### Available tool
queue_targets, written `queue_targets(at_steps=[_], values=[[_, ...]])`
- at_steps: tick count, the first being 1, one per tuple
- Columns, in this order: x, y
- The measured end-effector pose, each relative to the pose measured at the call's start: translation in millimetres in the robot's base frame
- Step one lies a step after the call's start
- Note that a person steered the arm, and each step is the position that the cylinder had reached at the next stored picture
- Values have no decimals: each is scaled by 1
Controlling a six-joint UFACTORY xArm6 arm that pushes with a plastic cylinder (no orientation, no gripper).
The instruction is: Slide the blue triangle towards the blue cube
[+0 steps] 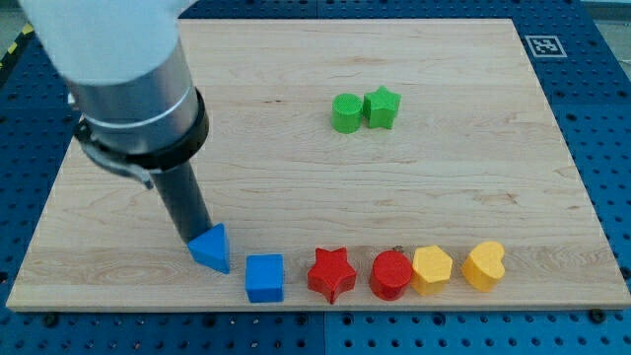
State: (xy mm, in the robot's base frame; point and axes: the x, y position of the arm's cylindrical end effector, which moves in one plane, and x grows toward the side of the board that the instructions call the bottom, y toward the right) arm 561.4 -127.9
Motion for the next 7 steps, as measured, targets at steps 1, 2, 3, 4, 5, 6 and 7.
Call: queue_targets(at_steps=[1,2,3,4,5,6,7], values=[[2,0],[4,0],[-23,3],[-5,15],[2,15],[10,15],[25,15]])
